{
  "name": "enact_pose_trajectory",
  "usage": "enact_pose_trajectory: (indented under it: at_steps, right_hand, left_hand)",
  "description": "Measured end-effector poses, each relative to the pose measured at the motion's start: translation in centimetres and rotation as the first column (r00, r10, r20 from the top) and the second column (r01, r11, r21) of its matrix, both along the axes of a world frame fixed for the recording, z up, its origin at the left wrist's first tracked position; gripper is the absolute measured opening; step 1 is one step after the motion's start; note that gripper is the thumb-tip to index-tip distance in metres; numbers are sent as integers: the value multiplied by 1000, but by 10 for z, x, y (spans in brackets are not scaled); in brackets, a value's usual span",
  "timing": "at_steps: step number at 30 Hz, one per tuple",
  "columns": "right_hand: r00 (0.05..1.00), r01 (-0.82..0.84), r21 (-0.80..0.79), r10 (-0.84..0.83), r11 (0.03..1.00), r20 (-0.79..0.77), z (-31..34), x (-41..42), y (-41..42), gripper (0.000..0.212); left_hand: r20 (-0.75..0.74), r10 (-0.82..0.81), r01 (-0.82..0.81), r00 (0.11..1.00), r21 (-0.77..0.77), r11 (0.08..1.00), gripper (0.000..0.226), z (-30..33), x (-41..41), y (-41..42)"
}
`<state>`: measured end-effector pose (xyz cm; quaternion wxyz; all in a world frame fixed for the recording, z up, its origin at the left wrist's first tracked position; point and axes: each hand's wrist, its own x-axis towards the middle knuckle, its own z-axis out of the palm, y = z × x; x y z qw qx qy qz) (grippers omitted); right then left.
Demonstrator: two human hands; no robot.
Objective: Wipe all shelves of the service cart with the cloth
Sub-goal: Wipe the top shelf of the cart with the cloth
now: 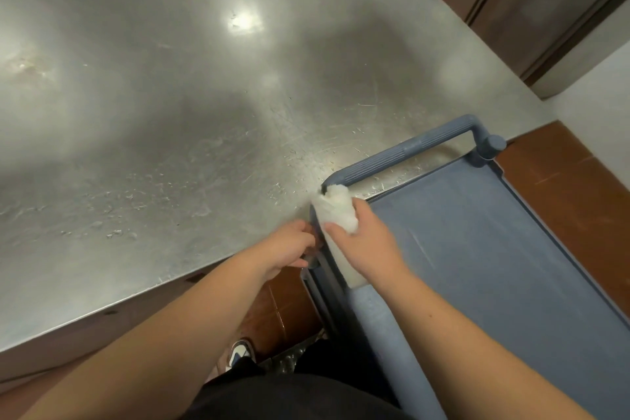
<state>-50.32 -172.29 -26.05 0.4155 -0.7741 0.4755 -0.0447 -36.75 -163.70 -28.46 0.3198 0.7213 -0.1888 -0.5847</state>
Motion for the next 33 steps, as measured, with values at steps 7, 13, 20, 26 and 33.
enact_pose_trajectory:
  at_steps: [7,13,20,26,33]
  right_hand:
    - [982,64,-43,-70,997,-173,-31,24,14,40]
    - [985,169,63,-170,984,5,-35,25,2,17]
    - [728,622,311,-677,718,107,-42,0,-4,22]
    - [952,306,168,-306,937,-30,-52,-32,-21,56]
    - [973,-68,197,109,978,-205,-42,-36,-32,29]
  left_hand:
    - [18,-62,62,998,10,998,23,3,10,3]
    - [20,-24,24,1000,0,1000,18,3,22,4]
    - [18,-26,27,999,-20,999,16,3,22,0]
    - [3,-70,70,998,31,997,13,5,13,-1]
    - [-77,20,-12,997,96,995,15,-1,-10,-9]
